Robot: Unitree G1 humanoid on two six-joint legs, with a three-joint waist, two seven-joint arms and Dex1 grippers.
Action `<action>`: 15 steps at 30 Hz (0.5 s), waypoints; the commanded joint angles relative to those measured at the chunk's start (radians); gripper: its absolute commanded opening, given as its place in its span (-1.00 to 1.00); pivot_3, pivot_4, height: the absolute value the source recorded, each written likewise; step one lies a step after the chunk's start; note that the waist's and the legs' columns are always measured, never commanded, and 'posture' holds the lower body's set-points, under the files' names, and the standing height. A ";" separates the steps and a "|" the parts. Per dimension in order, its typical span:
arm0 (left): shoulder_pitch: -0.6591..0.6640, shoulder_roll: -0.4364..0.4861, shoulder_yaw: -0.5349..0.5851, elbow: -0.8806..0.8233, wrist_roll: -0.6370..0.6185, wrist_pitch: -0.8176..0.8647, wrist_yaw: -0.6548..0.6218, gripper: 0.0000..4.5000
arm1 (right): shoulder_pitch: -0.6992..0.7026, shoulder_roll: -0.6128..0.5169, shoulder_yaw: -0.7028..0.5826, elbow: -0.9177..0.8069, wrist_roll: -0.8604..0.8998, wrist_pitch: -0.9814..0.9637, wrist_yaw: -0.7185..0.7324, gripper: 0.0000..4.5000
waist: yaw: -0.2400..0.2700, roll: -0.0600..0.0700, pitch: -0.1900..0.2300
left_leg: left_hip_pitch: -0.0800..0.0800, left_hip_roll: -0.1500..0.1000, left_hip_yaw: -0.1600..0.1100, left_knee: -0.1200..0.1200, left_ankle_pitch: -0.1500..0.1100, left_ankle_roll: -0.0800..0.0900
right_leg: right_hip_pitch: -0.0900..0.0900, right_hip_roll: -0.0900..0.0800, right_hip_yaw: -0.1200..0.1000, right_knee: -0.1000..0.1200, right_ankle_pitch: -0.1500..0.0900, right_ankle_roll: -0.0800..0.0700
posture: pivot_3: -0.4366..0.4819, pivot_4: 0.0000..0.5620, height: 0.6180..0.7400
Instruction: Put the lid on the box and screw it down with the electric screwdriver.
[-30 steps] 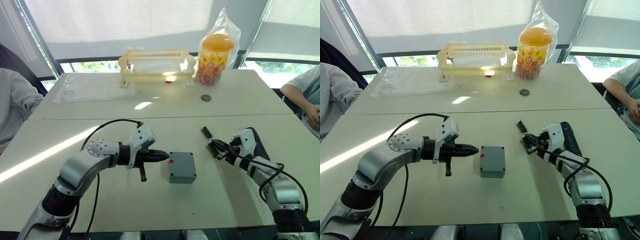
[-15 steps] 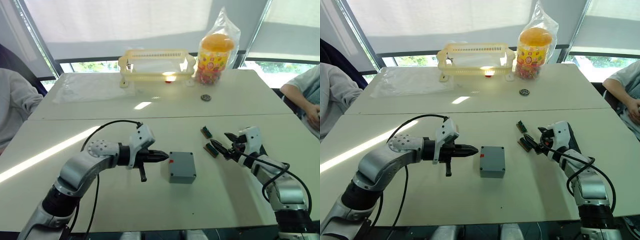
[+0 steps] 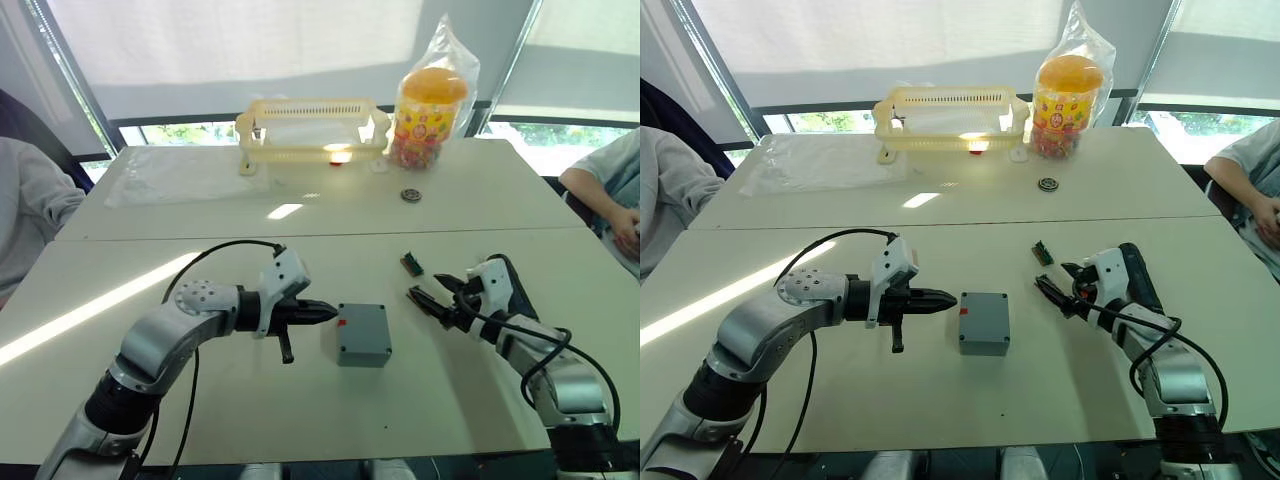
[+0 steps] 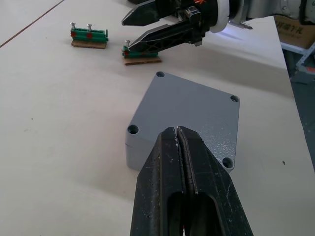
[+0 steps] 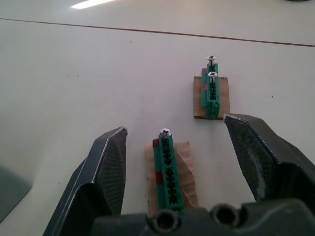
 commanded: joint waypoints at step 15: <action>0.006 -0.002 0.000 -0.021 -0.004 -0.012 0.022 -1.00 | -0.021 -0.001 0.003 -0.013 -0.013 -0.007 0.008 -0.98 | 0.000 0.000 0.000 | 0.000 0.000 0.000 0.000 0.000 0.000 | 0.000 0.000 0.000 0.000 0.000 0.000 | -0.05 -0.47 1.00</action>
